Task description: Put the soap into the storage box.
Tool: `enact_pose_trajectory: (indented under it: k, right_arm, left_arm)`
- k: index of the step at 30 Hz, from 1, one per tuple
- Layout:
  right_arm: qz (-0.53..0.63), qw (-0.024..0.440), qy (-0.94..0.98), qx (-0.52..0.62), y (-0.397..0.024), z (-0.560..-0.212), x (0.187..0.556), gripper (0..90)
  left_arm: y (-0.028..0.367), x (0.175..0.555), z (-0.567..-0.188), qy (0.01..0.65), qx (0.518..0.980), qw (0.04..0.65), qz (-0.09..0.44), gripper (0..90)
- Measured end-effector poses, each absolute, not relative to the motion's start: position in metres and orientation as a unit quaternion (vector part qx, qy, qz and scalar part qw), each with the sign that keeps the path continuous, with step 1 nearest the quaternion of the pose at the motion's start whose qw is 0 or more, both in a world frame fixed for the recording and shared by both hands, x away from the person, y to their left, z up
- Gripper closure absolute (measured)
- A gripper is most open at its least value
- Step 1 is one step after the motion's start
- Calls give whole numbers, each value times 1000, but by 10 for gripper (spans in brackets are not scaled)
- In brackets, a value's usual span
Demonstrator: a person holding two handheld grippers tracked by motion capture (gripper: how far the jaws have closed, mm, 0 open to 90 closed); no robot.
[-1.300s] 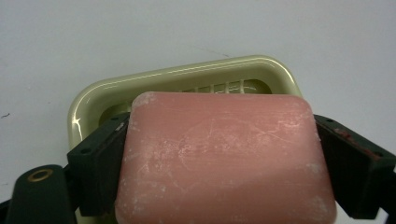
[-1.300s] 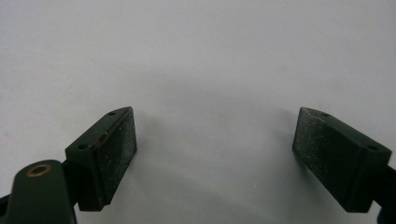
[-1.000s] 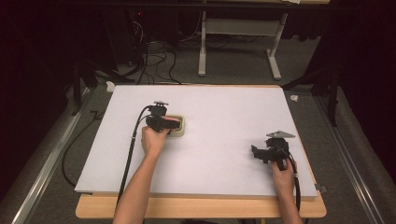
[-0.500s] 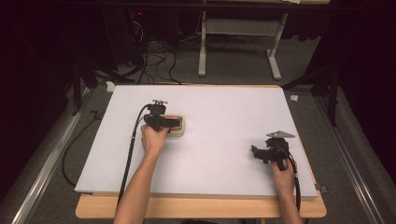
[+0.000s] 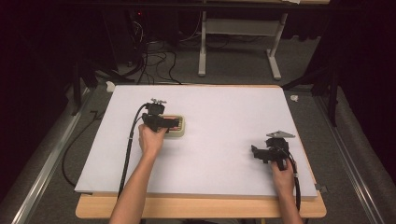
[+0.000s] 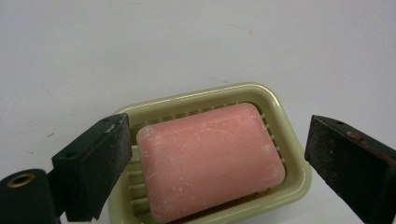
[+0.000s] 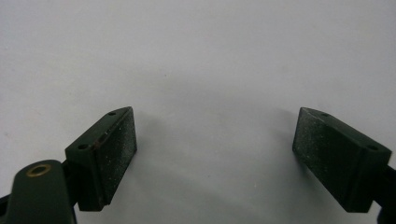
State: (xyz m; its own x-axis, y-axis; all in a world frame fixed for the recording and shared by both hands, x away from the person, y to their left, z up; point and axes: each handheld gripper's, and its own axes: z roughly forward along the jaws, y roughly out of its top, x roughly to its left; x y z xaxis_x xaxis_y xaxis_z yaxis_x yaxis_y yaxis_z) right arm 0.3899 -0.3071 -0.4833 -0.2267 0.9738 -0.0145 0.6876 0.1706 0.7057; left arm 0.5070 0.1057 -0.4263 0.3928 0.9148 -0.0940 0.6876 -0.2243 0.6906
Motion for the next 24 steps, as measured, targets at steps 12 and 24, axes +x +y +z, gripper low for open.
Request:
enact_pose_trajectory:
  k: [12, 24]
  right_arm:
    - [295, 243, 726, 572, -307, -483, 390, 143]
    - [295, 243, 726, 572, -307, -483, 390, 143]
  left_arm:
    - [121, 494, -420, 522, 754, 358, 175, 99]
    - [134, 479, -414, 517, 752, 369, 178, 137]
